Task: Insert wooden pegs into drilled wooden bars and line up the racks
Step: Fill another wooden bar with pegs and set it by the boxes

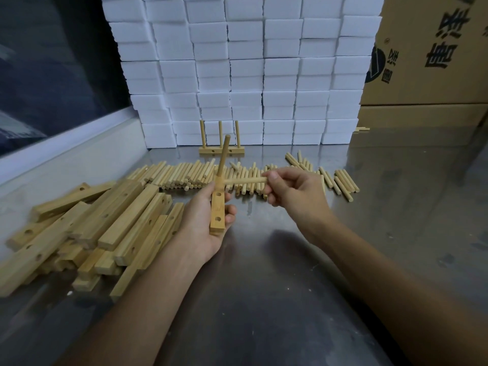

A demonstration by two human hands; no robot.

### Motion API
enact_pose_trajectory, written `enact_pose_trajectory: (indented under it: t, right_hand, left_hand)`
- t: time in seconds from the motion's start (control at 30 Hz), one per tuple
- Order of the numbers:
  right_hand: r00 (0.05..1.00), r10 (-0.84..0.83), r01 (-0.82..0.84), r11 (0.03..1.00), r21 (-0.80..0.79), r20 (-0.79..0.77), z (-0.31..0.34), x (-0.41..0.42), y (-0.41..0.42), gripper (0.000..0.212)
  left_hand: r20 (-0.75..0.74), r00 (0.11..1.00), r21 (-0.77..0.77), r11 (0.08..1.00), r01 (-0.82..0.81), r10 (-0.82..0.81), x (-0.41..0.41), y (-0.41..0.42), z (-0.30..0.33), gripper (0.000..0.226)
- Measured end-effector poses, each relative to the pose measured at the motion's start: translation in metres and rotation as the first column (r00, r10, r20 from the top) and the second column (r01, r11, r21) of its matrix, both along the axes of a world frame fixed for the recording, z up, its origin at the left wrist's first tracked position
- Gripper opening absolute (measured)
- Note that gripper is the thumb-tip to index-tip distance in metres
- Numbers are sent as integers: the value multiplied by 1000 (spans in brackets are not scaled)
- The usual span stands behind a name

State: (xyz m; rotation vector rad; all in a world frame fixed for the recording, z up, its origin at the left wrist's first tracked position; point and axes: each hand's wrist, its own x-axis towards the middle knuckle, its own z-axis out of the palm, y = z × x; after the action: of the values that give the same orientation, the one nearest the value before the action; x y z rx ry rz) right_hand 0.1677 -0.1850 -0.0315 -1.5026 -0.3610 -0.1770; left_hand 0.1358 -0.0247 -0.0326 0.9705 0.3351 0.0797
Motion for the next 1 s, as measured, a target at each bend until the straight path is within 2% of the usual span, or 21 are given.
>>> enact_pose_trajectory:
  t: [0.17,0.37,0.47,0.57,0.63,0.77,1.0]
  right_hand:
    - [958,-43,126,952,-280,285,1,-8,8,15]
    - [891,-113,281,898,-339,440,3,-3,1,14]
    - [796,-72,372,842,-391,600,10,-8,-1,12]
    - [669,37,447,778,-442,742,21,-14,0,11]
    - [624,120,461,742,-487,772,27,-18,2,11]
    - [606,226,464,678,-570,763,31,-24,7,12]
    - [672,231,383,704,-598,703,41,-23,5,11]
  left_hand:
    - [-5,1000,-14,1000,5,-5,-1,0,1,25]
    - [-3,1000,-2,1000,11,-11,0,0,-1,26]
    - [5,1000,36,999,12,-12,0,-1,-2,25]
    - [-4,1000,58,998,9,-9,0,-3,-3,25]
    - [-14,1000,57,998,3,-2,0,-3,-2,24]
    - [-21,1000,28,1000,-2,2,-1,-2,-1,24]
    - [-2,1000,86,996,17,-17,1,-3,-3,24]
